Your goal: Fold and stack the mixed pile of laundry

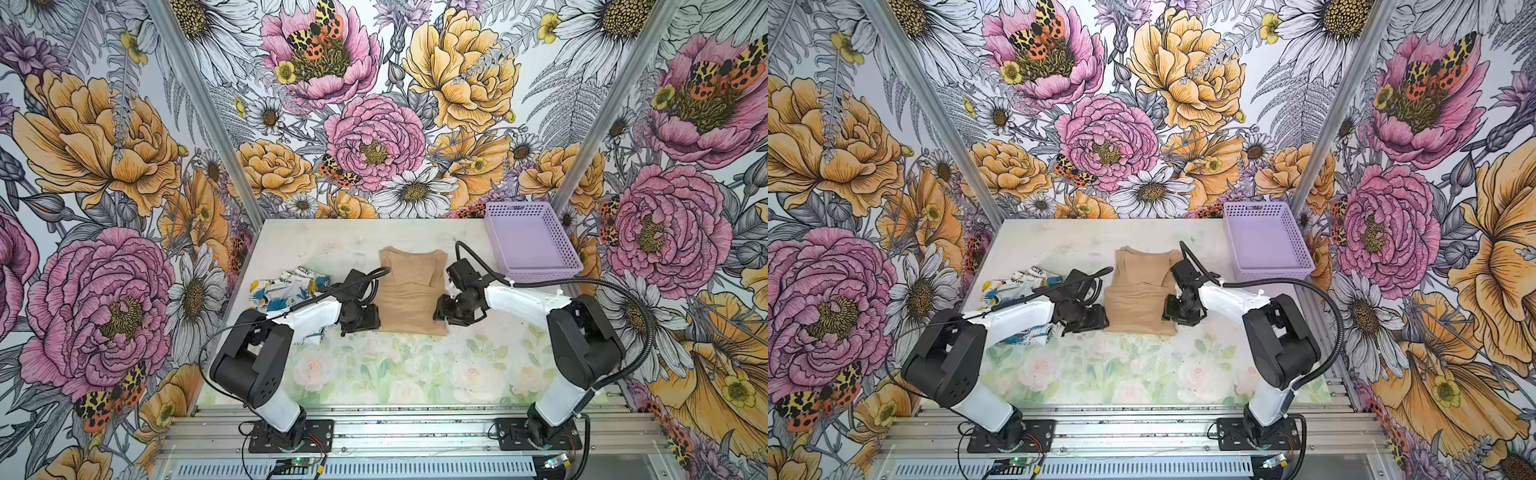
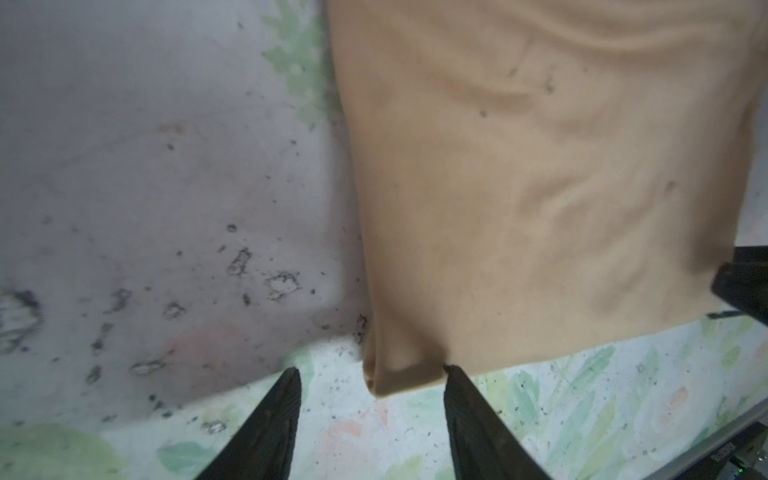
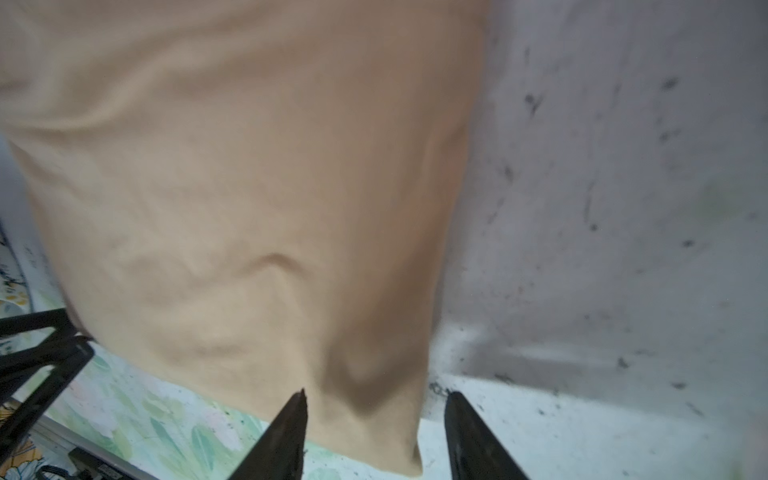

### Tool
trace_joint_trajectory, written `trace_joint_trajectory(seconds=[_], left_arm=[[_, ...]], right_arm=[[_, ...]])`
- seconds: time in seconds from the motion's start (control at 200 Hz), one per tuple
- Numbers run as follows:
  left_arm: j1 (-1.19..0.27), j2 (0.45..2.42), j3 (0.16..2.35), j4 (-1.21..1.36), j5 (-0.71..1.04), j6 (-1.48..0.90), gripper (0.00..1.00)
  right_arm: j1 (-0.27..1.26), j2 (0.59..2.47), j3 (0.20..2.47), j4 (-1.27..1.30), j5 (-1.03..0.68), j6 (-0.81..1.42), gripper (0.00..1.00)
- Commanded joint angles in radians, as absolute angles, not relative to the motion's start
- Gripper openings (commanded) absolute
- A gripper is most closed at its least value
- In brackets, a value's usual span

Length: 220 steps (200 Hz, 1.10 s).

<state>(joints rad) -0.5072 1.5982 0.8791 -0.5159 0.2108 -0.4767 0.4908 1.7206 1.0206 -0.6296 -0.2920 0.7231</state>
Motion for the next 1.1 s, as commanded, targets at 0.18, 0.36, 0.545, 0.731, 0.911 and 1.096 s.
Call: trace_joint_trajectory(seconds=[0.18, 0.36, 0.545, 0.731, 0.911, 1.096], left_arm=[[-0.516, 1.569, 0.833, -0.405, 0.244, -0.508, 0.57], [-0.514, 1.591, 0.818, -0.394, 0.243, -0.502, 0.53], [-0.516, 1.609, 0.810, -0.376, 0.235, -0.509, 0.44], [-0.523, 1.630, 0.818, -0.368, 0.233, -0.515, 0.31], [-0.534, 1.649, 0.828, -0.368, 0.233, -0.521, 0.19], [-0.550, 1.641, 0.821, -0.374, 0.239, -0.540, 0.01]], right_arm=[[0.514, 1.707, 0.950, -0.492, -0.287, 0.813, 0.53], [0.515, 1.698, 0.933, -0.482, -0.265, 0.822, 0.47], [0.514, 1.700, 0.910, -0.473, -0.261, 0.822, 0.39], [0.515, 1.704, 0.905, -0.468, -0.264, 0.822, 0.29], [0.515, 1.709, 0.902, -0.466, -0.270, 0.817, 0.11], [0.514, 1.709, 0.906, -0.468, -0.293, 0.807, 0.00]])
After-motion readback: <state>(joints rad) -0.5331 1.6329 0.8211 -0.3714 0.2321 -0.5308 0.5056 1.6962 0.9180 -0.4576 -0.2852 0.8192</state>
